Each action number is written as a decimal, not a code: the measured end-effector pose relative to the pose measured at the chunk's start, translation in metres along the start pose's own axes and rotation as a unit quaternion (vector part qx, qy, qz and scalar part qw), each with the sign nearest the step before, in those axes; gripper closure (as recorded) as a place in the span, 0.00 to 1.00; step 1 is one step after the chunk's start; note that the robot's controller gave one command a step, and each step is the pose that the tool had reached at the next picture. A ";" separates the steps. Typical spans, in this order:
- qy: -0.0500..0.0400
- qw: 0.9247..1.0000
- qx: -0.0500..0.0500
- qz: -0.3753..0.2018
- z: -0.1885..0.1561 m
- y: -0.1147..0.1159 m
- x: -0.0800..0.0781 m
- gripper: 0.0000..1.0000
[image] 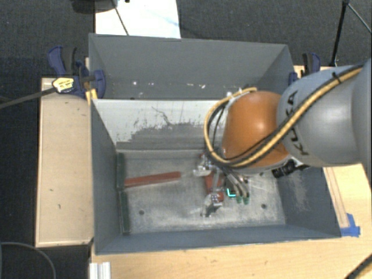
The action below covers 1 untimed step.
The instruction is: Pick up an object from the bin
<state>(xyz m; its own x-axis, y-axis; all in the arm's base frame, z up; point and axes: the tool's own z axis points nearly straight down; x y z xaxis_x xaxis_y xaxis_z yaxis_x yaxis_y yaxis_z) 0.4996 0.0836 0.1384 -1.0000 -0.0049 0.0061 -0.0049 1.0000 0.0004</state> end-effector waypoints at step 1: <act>-0.004 1.000 0.000 0.001 -0.004 0.000 -0.002 0.00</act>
Offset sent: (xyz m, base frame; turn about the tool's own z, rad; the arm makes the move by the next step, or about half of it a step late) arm 0.0699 0.0858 -0.0684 -0.1077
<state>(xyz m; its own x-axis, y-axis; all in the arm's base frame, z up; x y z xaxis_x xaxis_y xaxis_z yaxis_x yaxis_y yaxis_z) 0.5016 0.0833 0.1419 -1.0000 -0.0023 -0.0013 -0.0023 1.0000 0.0011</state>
